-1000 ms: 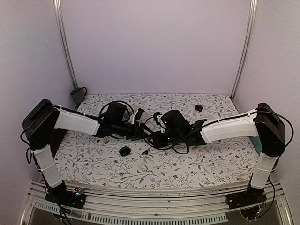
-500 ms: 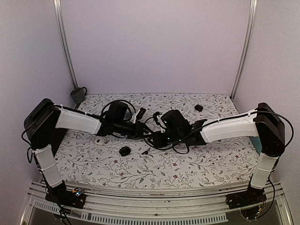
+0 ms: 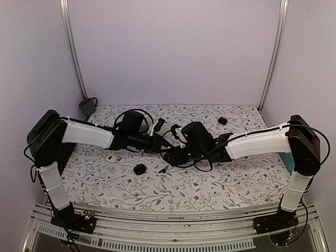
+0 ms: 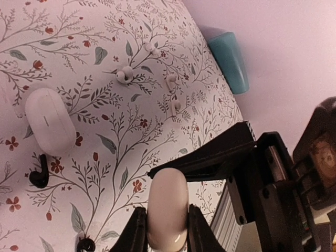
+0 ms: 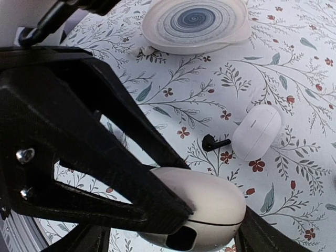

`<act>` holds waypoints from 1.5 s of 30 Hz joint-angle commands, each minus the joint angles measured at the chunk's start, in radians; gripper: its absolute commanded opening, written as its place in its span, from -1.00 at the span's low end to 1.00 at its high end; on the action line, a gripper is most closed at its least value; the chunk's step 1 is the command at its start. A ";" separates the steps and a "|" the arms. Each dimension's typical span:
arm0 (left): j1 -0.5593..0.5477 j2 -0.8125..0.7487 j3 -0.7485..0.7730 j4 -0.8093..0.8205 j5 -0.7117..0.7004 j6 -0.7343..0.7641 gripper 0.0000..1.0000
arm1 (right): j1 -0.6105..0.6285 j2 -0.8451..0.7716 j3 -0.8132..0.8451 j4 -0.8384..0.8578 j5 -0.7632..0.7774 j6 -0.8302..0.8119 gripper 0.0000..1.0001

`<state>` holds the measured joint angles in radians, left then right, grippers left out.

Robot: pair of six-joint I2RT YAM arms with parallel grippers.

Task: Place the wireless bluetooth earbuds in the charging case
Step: Pass from the right arm to the left, then pass from the left arm to the right

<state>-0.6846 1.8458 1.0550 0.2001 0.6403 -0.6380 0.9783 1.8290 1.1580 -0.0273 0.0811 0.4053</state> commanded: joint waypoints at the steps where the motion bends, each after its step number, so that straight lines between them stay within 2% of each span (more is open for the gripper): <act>1: 0.012 -0.022 0.041 -0.009 0.015 0.049 -0.96 | -0.018 -0.076 -0.023 0.034 -0.051 -0.012 0.74; 6: 0.030 -0.040 0.060 -0.027 0.015 0.081 -0.99 | -0.028 -0.142 -0.098 0.059 -0.105 -0.016 0.92; 12: 0.045 -0.071 0.078 -0.028 0.052 0.170 -1.00 | -0.093 -0.268 -0.214 0.127 -0.265 0.001 0.94; 19: 0.043 -0.101 0.098 -0.025 0.186 0.286 -1.00 | -0.239 -0.386 -0.353 0.353 -0.634 0.072 0.77; 25: 0.027 -0.149 0.110 -0.032 0.258 0.349 -1.00 | -0.257 -0.380 -0.305 0.411 -0.797 0.090 0.57; 29: 0.013 -0.163 0.132 -0.060 0.273 0.381 -1.00 | -0.257 -0.356 -0.279 0.446 -0.852 0.115 0.40; 35: -0.005 -0.166 0.145 -0.070 0.311 0.398 -1.00 | -0.257 -0.344 -0.262 0.476 -0.860 0.149 0.25; 39: -0.013 -0.168 0.152 -0.069 0.318 0.402 -1.00 | -0.258 -0.334 -0.254 0.480 -0.862 0.160 0.05; 45: -0.026 -0.165 0.163 -0.063 0.351 0.403 -1.00 | -0.258 -0.320 -0.250 0.479 -0.848 0.162 0.01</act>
<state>-0.6724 1.7016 1.1793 0.1276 0.9367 -0.2539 0.7170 1.4883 0.8669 0.4072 -0.7616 0.5617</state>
